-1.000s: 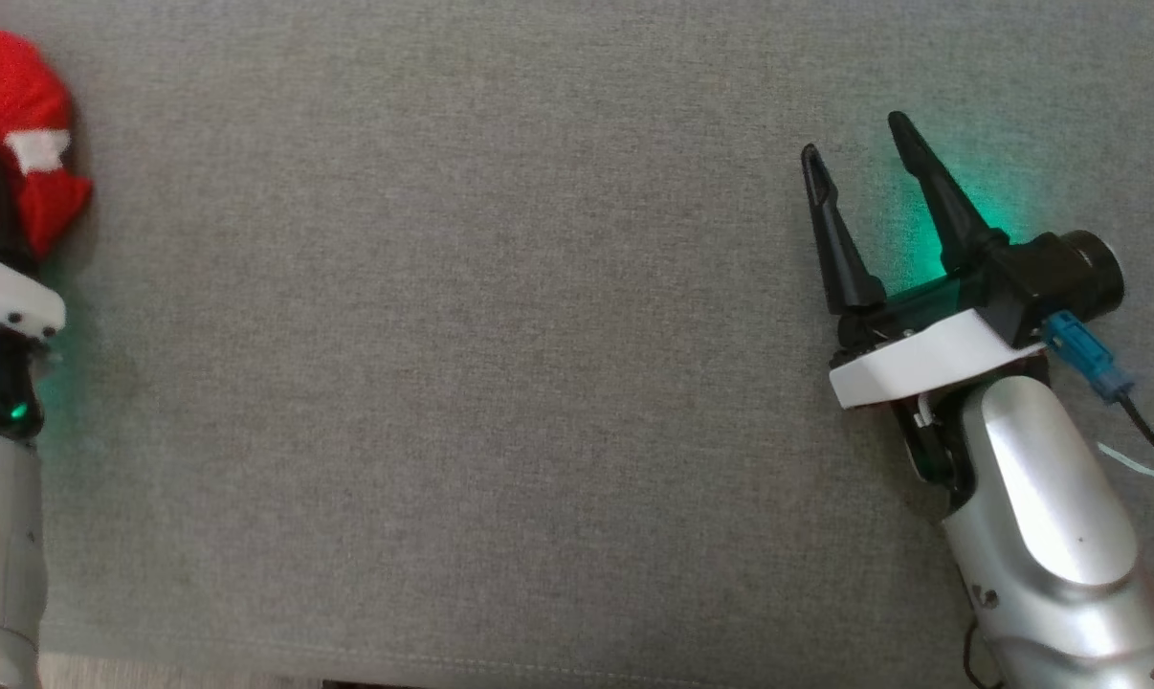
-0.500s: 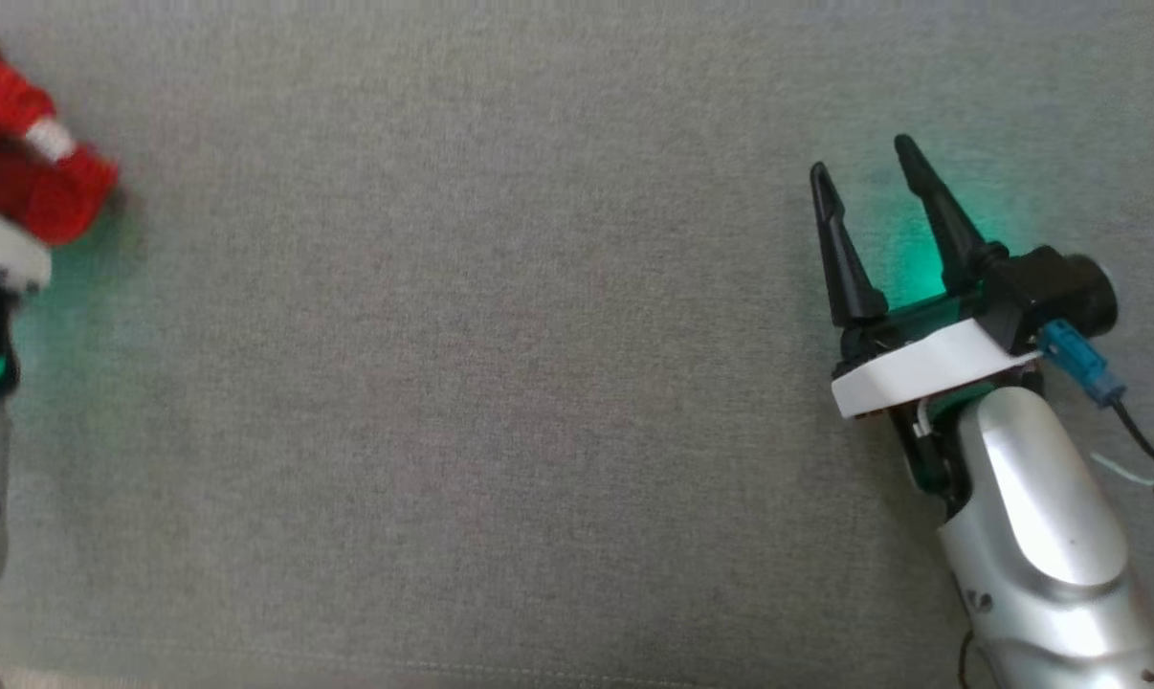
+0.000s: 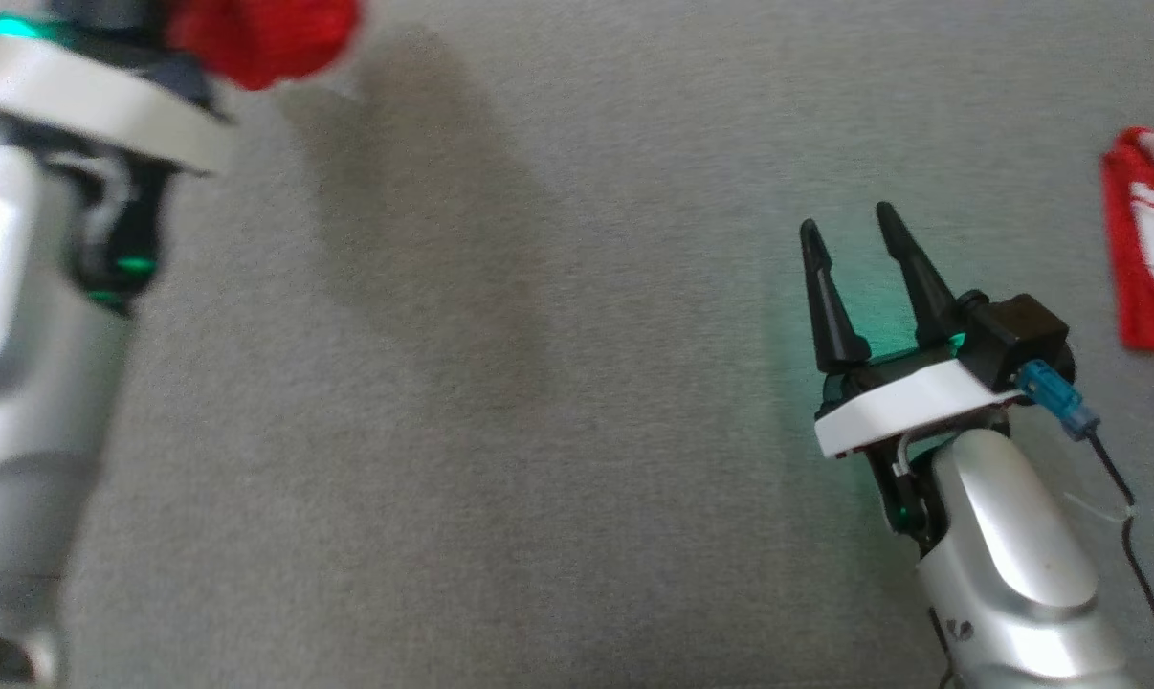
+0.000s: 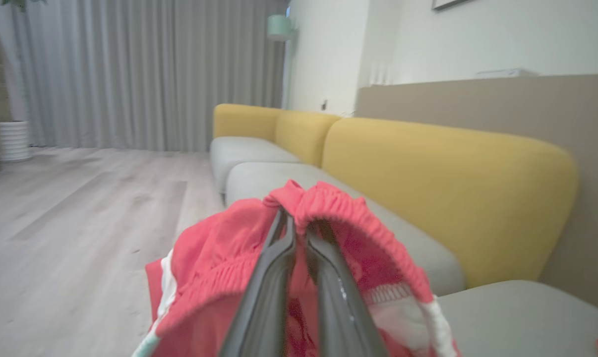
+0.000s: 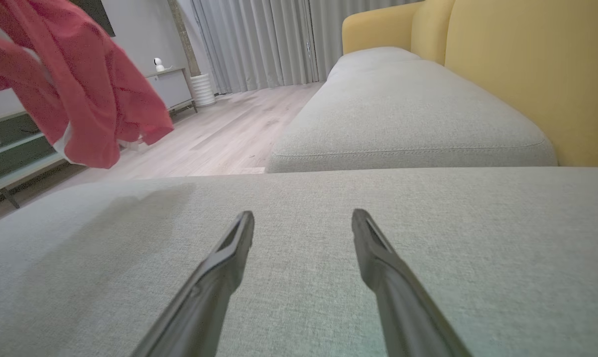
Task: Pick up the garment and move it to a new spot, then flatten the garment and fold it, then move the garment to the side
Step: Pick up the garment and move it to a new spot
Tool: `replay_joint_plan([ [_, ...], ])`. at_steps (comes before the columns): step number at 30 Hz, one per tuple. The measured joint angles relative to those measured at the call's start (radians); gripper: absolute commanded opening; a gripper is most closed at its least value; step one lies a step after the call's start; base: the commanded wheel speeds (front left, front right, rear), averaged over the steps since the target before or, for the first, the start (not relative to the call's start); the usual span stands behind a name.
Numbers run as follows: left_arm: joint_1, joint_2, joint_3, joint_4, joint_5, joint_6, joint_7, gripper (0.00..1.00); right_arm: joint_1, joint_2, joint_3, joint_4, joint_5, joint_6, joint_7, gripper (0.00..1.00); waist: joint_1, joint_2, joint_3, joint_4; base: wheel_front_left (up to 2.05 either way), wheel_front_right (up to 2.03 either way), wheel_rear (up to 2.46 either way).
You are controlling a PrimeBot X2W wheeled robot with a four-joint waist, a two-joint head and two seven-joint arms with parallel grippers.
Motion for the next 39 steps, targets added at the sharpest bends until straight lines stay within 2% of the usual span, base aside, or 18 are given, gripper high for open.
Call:
replay_joint_plan([
  [5, 0.028, -0.129, -0.065, -0.103, -0.016, 0.014, -0.017, 0.00, 0.005, 0.004, 0.018, 0.003, 0.044, 0.000, -0.001, 1.00, 0.0000, 0.0000, -0.039, -0.045, 0.00, 0.00, 0.00],
  [7, 0.065, -0.171, -0.097, -0.125, -0.013, 0.035, -0.041, 0.00, 0.006, 0.004, 0.018, 0.002, 0.052, 0.000, -0.002, 1.00, 0.0002, 0.0000, -0.050, -0.057, 0.00, 0.00, 0.00],
  [11, 0.180, -0.202, -0.125, -0.096, -0.005, 0.054, -0.108, 0.02, 0.014, 0.004, 0.024, -0.002, 0.065, 0.000, -0.002, 1.00, 0.0002, 0.0000, -0.067, -0.071, 0.00, 0.00, 0.00],
  [12, 0.214, -0.202, -0.131, -0.074, -0.001, 0.060, -0.121, 0.96, 0.017, 0.004, 0.026, -0.002, 0.067, 0.000, -0.002, 1.00, 0.0002, 0.0000, -0.071, -0.073, 0.00, 0.00, 0.00],
  [13, 0.249, -0.202, -0.137, -0.051, 0.009, 0.068, -0.138, 1.00, 0.023, 0.004, 0.026, -0.002, 0.069, 0.000, -0.002, 1.00, 0.0002, 0.0000, -0.074, -0.075, 0.00, 0.00, 0.00],
  [18, 0.374, -0.203, -0.143, 0.022, 0.040, 0.089, -0.194, 1.00, 0.046, 0.005, 0.023, 0.001, 0.072, 0.000, -0.002, 1.00, 0.0002, 0.0000, -0.095, -0.074, 0.00, 0.00, 0.00],
  [21, 0.447, -0.201, -0.107, 0.052, 0.068, 0.099, -0.206, 1.00, 0.060, 0.006, 0.016, 0.005, 0.072, 0.000, -0.002, 1.00, 0.0001, 0.0000, -0.114, -0.068, 0.00, 0.00, 0.00],
  [26, 0.587, -0.203, 0.052, 0.021, 0.170, 0.105, -0.208, 1.00, 0.078, 0.007, 0.004, 0.017, 0.073, 0.000, -0.002, 1.00, 0.0002, 0.0000, -0.154, -0.057, 0.00, 0.00, 0.00],
  [30, 0.692, -0.219, 0.129, 0.017, 0.223, 0.091, -0.208, 1.00, 0.110, 0.007, -0.001, 0.025, 0.080, 0.000, -0.002, 1.00, 0.0001, 0.0000, -0.189, -0.053, 0.00, 0.00, 0.00],
  [39, 0.855, -0.291, 0.311, -0.032, 0.353, 0.087, -0.208, 1.00, 0.180, 0.008, -0.016, 0.045, 0.091, 0.000, -0.002, 1.00, 0.0002, 0.0000, -0.271, -0.057, 0.00, 0.00, 0.00],
])
